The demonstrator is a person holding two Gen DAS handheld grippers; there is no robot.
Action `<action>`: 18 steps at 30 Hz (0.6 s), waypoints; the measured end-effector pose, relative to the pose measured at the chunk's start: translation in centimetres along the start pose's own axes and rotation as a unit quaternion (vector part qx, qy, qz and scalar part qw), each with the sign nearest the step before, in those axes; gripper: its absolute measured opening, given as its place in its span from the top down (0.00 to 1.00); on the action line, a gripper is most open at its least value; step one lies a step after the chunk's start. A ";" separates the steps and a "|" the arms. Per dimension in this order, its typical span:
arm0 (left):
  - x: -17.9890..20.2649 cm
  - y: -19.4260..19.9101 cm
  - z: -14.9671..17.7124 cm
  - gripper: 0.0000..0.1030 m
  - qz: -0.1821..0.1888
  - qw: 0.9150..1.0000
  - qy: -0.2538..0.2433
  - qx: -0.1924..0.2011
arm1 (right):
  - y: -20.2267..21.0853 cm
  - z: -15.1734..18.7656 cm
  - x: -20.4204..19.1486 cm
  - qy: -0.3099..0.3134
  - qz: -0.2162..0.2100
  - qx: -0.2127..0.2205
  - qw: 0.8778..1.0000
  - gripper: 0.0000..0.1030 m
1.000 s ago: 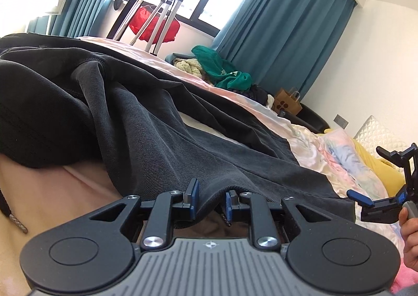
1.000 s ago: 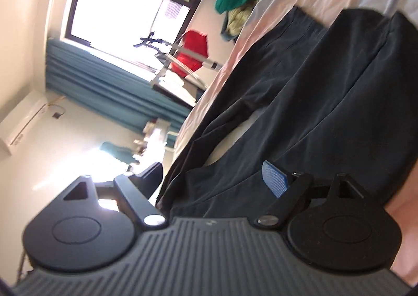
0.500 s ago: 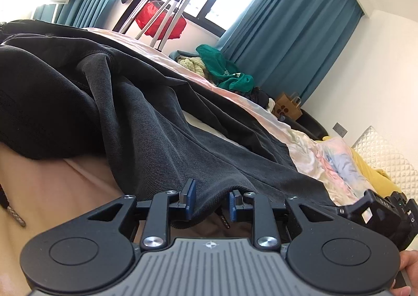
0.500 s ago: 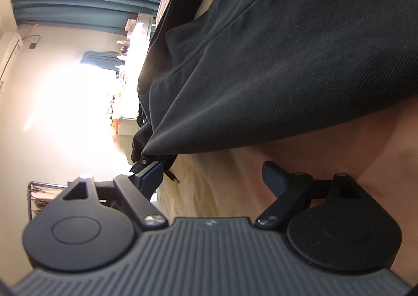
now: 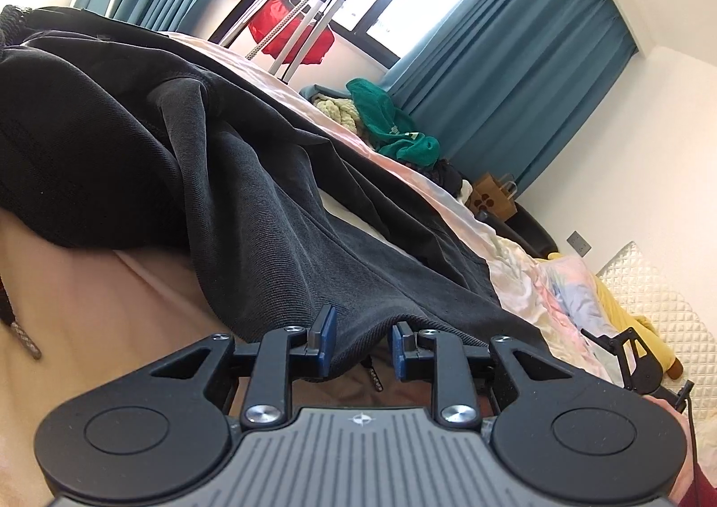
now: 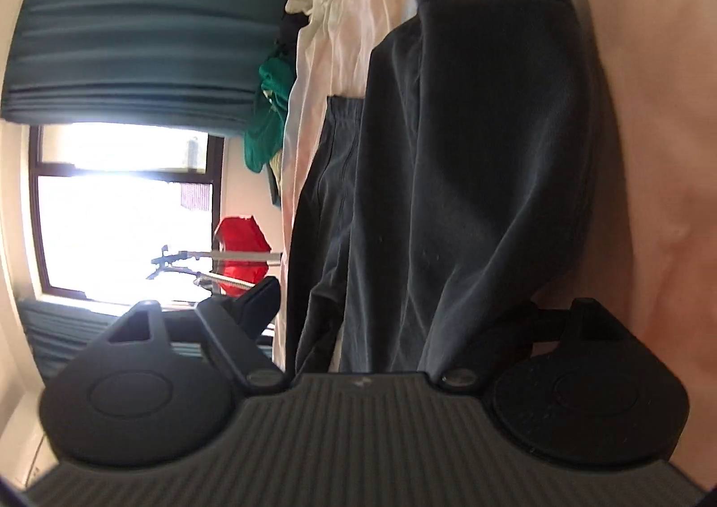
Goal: Fold clothes
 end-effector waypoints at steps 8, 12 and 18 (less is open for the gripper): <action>0.2 0.9 0.7 0.71 -0.001 1.000 -0.004 0.008 | 2.1 -5.4 1.8 -0.082 -0.032 0.070 0.994 0.17; 0.0 0.7 0.8 0.70 -0.002 1.000 0.005 -0.001 | 2.6 -8.0 2.8 -0.069 -0.013 0.092 0.993 0.17; -0.1 0.5 0.8 0.70 -0.009 1.000 0.004 -0.006 | 2.1 -8.7 2.7 -0.060 -0.031 0.057 0.996 0.19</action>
Point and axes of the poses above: each gripper's, at about its wrist camera, not at the fingertips, and y roughly against the way its jaws point, x to its right, z to its underside, the point moved 1 cm from there along -y, roughly the way its jaws point, and after that the axes turned 14 degrees about -z, right-handed, at the moved point
